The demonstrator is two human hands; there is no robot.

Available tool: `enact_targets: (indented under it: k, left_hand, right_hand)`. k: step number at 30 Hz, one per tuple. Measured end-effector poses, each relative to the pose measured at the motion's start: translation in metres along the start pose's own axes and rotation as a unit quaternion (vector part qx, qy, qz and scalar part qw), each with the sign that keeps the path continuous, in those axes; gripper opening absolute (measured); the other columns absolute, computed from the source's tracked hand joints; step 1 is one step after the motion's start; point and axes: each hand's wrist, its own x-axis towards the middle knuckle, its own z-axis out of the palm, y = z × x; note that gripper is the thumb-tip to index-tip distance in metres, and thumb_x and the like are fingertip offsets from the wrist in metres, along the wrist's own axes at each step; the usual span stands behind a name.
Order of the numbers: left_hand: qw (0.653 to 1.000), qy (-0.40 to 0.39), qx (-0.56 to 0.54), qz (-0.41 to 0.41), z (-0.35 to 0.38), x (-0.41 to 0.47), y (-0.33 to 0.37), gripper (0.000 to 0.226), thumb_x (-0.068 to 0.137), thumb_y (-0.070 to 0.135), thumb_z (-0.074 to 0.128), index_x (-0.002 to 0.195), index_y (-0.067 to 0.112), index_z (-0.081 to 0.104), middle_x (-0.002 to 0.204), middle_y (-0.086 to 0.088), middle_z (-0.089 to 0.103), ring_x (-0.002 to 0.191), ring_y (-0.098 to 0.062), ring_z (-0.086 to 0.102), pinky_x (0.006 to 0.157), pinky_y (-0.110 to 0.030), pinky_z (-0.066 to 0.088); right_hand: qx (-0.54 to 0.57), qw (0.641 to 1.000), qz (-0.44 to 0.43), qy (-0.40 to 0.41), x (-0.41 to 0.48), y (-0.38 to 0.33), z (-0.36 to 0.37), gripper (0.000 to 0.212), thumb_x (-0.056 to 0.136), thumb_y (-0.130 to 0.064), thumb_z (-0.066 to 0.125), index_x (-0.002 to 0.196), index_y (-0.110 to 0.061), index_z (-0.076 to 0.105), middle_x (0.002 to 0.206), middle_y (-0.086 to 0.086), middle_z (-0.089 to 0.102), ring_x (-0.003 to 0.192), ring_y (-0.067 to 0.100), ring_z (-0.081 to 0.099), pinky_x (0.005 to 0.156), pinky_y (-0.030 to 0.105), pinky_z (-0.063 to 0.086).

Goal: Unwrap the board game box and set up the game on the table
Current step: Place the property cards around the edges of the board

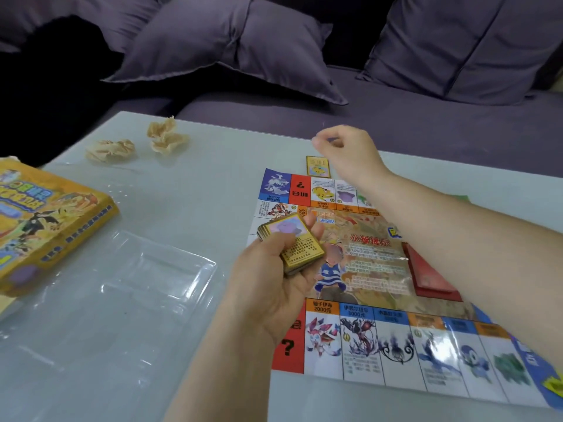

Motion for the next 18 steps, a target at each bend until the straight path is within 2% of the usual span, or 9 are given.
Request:
enact_targets:
  k: [1,3,5,7,11,15,18]
  left_hand:
    - [1.000,-0.011,0.025,0.013,-0.001,-0.001,0.000,0.021,0.095,-0.001,0.037,0.099,0.000,0.058,0.087,-0.013,0.072,0.076,-0.020,0.071,0.072,-0.034,0.057]
    - [0.996,-0.024,0.077,0.040,-0.002,-0.005,0.002,0.019,0.095,-0.001,0.041,0.097,0.002,0.060,0.084,-0.011,0.073,0.072,-0.019,0.071,0.072,-0.032,0.057]
    - [0.992,-0.018,0.111,0.062,-0.003,-0.009,0.002,0.016,0.093,0.000,0.046,0.097,0.004,0.061,0.081,-0.011,0.073,0.069,-0.019,0.071,0.072,-0.032,0.057]
    - [0.989,-0.006,0.125,0.081,-0.003,-0.012,0.002,0.015,0.091,-0.002,0.050,0.094,0.006,0.062,0.078,-0.011,0.072,0.066,-0.018,0.070,0.068,-0.030,0.057]
    - [0.984,0.005,0.135,0.115,-0.001,-0.017,-0.002,0.017,0.087,-0.004,0.054,0.090,0.008,0.065,0.076,-0.009,0.072,0.062,-0.017,0.069,0.056,-0.023,0.057]
    - [0.986,0.022,0.122,0.111,-0.002,-0.019,-0.004,0.013,0.089,0.000,0.056,0.095,0.008,0.065,0.082,-0.011,0.071,0.063,-0.016,0.068,0.053,-0.022,0.055]
    - [0.985,0.027,0.142,0.092,-0.004,-0.018,-0.004,0.015,0.087,0.003,0.060,0.100,0.009,0.066,0.088,-0.012,0.073,0.068,-0.018,0.069,0.058,-0.024,0.057]
  right_hand:
    - [0.036,0.998,-0.004,-0.046,-0.015,-0.009,-0.004,0.027,0.093,-0.040,0.053,0.104,-0.019,0.066,0.090,-0.011,0.061,0.085,0.007,0.056,0.078,0.024,0.045]
    - [0.104,0.983,0.020,-0.147,-0.046,-0.021,-0.012,0.031,0.092,-0.043,0.053,0.092,-0.016,0.068,0.077,-0.009,0.062,0.069,0.008,0.051,0.068,0.024,0.040]
    - [0.170,0.955,0.068,-0.233,-0.074,-0.027,-0.020,0.032,0.087,-0.047,0.058,0.084,-0.015,0.064,0.070,-0.005,0.062,0.064,0.011,0.049,0.065,0.026,0.039]
    - [0.217,0.924,0.115,-0.294,-0.097,-0.030,-0.026,0.037,0.073,-0.049,0.066,0.082,-0.013,0.059,0.065,-0.003,0.061,0.062,0.012,0.051,0.061,0.027,0.040]
    - [0.271,0.892,0.172,-0.319,-0.130,-0.030,-0.029,0.037,0.060,-0.030,0.073,0.086,-0.012,0.055,0.073,0.000,0.060,0.060,0.010,0.052,0.055,0.021,0.045]
    - [0.259,0.901,0.181,-0.297,-0.135,-0.024,-0.026,0.029,0.062,-0.022,0.073,0.082,-0.009,0.057,0.081,0.010,0.063,0.067,0.015,0.059,0.066,0.025,0.051]
    - [0.236,0.903,0.172,-0.315,-0.132,-0.021,-0.028,0.022,0.068,-0.018,0.071,0.081,-0.004,0.061,0.078,0.009,0.065,0.067,0.015,0.062,0.068,0.024,0.053]
